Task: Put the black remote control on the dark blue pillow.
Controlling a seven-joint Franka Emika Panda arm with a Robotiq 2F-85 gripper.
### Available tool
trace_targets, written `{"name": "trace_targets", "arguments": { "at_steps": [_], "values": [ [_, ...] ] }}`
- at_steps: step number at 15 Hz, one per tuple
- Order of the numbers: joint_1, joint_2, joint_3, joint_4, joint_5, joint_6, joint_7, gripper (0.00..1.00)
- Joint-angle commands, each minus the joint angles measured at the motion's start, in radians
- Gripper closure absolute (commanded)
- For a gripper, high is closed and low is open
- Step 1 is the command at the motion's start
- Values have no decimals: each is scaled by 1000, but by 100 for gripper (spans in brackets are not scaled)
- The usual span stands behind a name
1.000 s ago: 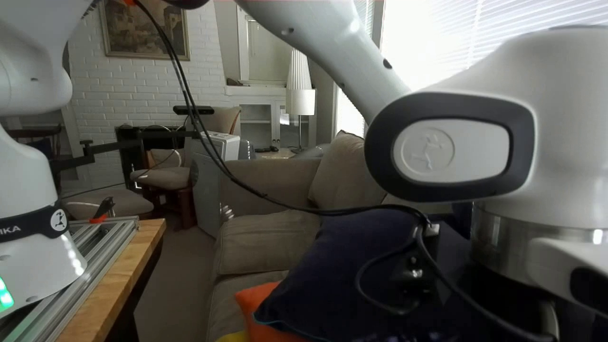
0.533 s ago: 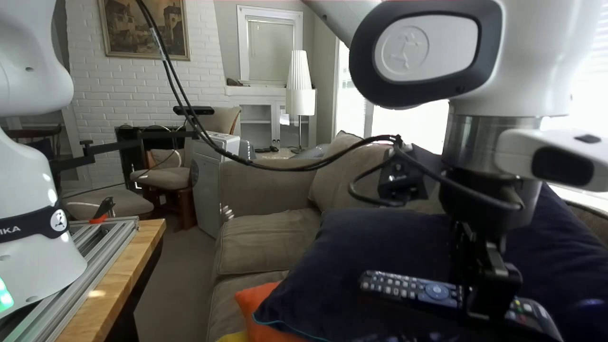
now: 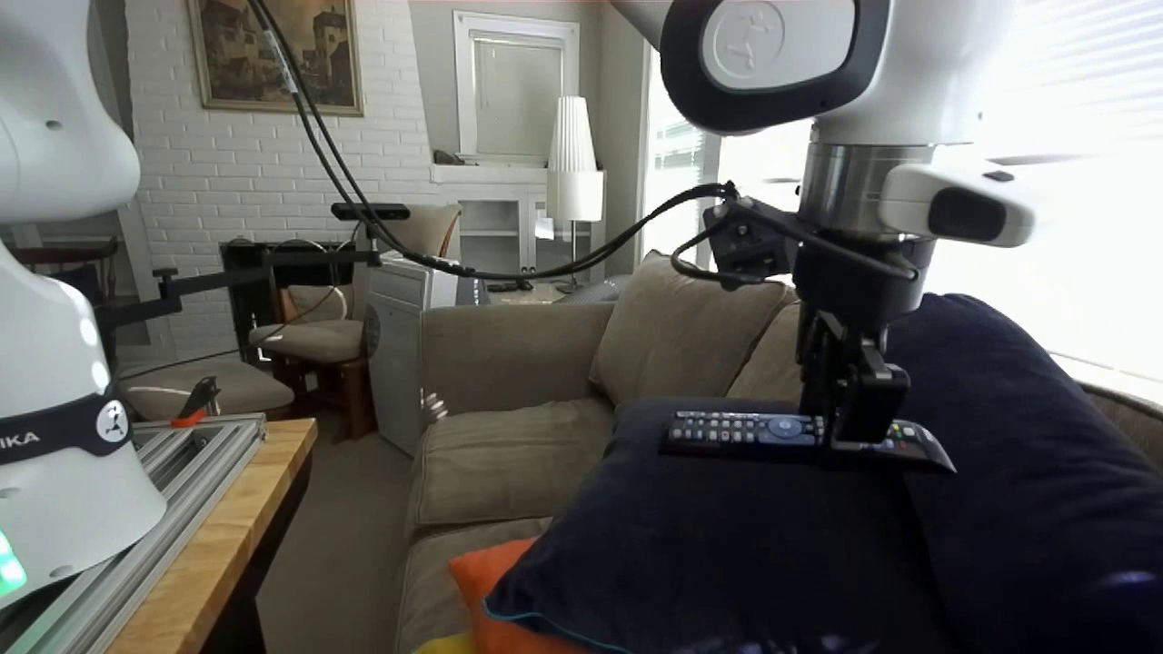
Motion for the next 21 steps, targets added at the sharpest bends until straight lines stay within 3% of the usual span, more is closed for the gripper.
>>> {"name": "trace_targets", "arguments": {
  "at_steps": [1, 6, 11, 12, 13, 16, 21],
  "values": [
    [30, 24, 23, 24, 34, 19, 11, 68],
    [75, 68, 58, 57, 53, 85, 32, 68],
    [106, 129, 73, 67, 41, 247, 55, 68],
    [115, 140, 66, 70, 29, 261, 74, 32],
    [117, 148, 67, 74, 29, 266, 82, 16],
    [118, 157, 71, 79, 33, 303, 99, 1],
    [135, 81, 37, 20, 9, 381, 150, 0]
  ]
}}
